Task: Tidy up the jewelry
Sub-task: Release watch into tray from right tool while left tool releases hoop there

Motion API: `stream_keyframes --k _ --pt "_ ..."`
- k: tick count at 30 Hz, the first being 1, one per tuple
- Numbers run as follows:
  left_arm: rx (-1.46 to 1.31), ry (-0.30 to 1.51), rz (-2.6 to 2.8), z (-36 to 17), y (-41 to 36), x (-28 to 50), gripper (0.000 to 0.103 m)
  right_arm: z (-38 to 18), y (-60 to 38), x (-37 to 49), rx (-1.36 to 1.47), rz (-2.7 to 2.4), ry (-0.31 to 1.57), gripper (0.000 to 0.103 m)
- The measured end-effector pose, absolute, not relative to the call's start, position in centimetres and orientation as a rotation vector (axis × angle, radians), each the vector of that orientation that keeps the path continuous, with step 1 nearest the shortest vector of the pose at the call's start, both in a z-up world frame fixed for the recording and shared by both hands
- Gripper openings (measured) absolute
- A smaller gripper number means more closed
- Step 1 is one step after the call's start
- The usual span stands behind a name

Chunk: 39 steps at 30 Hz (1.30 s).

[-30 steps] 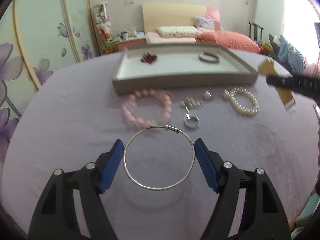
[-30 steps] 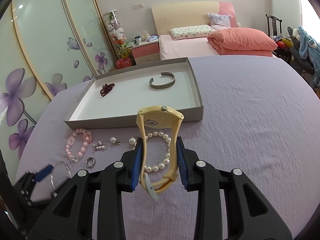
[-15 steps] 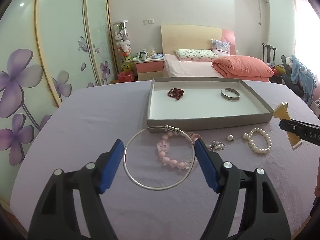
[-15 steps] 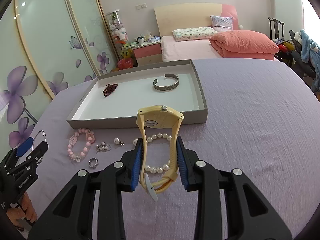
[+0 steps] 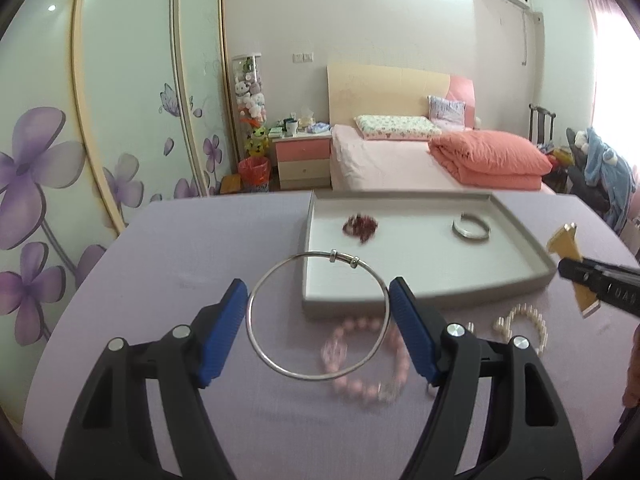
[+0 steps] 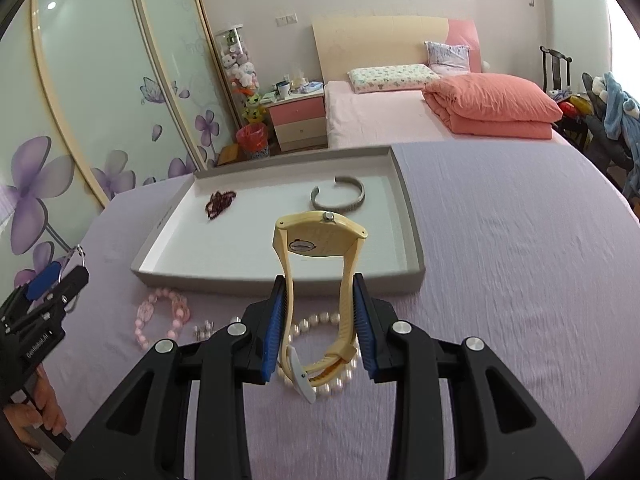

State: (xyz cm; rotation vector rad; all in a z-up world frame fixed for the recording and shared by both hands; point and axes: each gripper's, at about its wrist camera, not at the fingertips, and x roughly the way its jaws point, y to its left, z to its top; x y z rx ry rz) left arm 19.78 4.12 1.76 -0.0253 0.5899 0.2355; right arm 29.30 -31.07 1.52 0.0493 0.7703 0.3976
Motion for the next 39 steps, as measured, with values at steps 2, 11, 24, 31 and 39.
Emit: stream_keyframes --k 2,11,24,31,39 --pt "-0.041 0.565 0.217 2.6 4.4 21.0 0.071 1.9 -30.7 30.2 0.05 0.399 0.756 0.034" --pt "-0.109 0.559 0.152 3.1 5.7 28.2 0.071 1.7 -28.3 36.3 0.033 0.404 0.727 0.034" --pt "-0.131 0.631 0.113 -0.2 5.8 33.5 0.071 -4.0 -26.9 39.8 -0.058 0.351 0.882 0.038" --pt "-0.133 0.645 0.108 -0.9 5.9 33.9 0.071 -3.6 -27.0 39.3 -0.054 0.336 0.853 0.071" --pt "-0.138 0.659 0.097 -1.4 5.8 34.3 0.071 -2.5 -27.8 39.1 -0.026 0.348 0.827 0.072"
